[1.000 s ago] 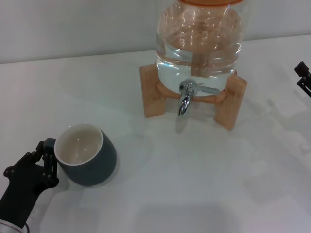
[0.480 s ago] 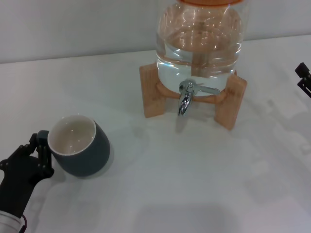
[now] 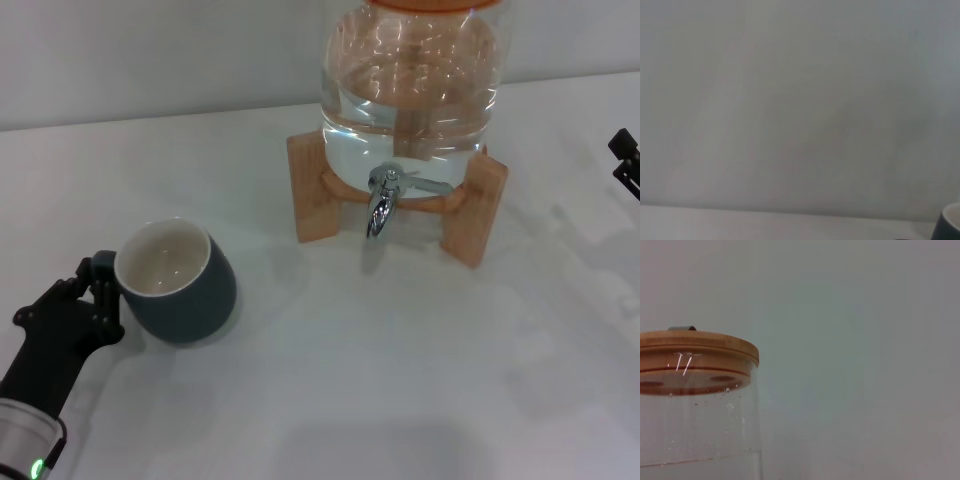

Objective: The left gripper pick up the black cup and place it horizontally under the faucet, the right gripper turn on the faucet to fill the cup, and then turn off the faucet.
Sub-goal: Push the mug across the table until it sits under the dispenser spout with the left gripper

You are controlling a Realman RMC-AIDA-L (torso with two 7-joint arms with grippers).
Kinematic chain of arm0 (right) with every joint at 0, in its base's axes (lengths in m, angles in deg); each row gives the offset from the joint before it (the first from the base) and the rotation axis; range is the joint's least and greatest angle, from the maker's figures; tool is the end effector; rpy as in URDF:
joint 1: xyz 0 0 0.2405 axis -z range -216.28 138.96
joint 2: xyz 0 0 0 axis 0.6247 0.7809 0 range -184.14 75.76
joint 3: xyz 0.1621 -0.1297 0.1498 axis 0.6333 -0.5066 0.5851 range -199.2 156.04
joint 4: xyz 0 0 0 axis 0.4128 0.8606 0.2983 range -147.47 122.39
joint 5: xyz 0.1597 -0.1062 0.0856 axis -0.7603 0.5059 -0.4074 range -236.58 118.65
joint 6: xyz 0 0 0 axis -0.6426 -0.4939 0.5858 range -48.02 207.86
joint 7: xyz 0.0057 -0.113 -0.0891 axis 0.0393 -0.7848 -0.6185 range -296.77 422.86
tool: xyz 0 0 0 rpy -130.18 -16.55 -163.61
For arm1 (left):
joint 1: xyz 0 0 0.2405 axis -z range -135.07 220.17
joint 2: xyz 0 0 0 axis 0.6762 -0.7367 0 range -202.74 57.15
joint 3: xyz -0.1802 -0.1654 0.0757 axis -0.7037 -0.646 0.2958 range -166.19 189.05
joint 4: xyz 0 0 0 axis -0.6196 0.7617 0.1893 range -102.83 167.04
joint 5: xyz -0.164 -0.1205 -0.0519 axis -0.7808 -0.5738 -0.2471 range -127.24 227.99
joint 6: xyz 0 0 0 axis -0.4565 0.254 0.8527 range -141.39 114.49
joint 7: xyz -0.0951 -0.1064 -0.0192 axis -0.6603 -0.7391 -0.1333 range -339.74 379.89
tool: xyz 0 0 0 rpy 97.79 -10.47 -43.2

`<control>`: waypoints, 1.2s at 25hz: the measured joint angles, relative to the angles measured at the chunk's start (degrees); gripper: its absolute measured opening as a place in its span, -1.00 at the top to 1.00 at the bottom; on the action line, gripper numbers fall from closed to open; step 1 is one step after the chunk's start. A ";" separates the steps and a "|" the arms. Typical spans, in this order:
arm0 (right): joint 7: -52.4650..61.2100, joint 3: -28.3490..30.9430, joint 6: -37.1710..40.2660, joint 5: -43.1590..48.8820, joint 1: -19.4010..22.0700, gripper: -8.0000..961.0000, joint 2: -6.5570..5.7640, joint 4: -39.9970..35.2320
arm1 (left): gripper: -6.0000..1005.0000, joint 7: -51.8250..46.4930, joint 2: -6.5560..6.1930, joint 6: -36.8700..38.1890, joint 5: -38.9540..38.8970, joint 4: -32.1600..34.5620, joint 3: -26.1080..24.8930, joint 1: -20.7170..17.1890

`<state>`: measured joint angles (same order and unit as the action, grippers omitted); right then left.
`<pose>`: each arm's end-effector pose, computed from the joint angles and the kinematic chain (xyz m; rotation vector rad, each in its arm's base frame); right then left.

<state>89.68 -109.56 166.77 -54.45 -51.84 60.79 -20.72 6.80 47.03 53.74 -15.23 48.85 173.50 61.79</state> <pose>0.3566 0.2614 0.0451 -1.5902 0.4608 0.9454 -0.3141 0.2735 -0.0799 -1.8087 -0.7440 -0.7983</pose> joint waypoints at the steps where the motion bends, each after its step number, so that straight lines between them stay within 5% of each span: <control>1: 0.00 0.00 -0.03 -0.02 0.00 -0.81 0.02 0.00 | 0.71 -0.01 0.01 -0.60 -0.11 0.02 0.00 0.32; 30: -0.02 0.00 -0.72 0.10 -0.27 -0.81 0.07 0.00 | 0.72 0.40 -0.09 -4.66 3.67 -0.22 0.70 5.49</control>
<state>89.66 -109.56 166.05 -54.35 -52.11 60.86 -20.71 7.20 46.94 49.08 -11.55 48.63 174.21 67.28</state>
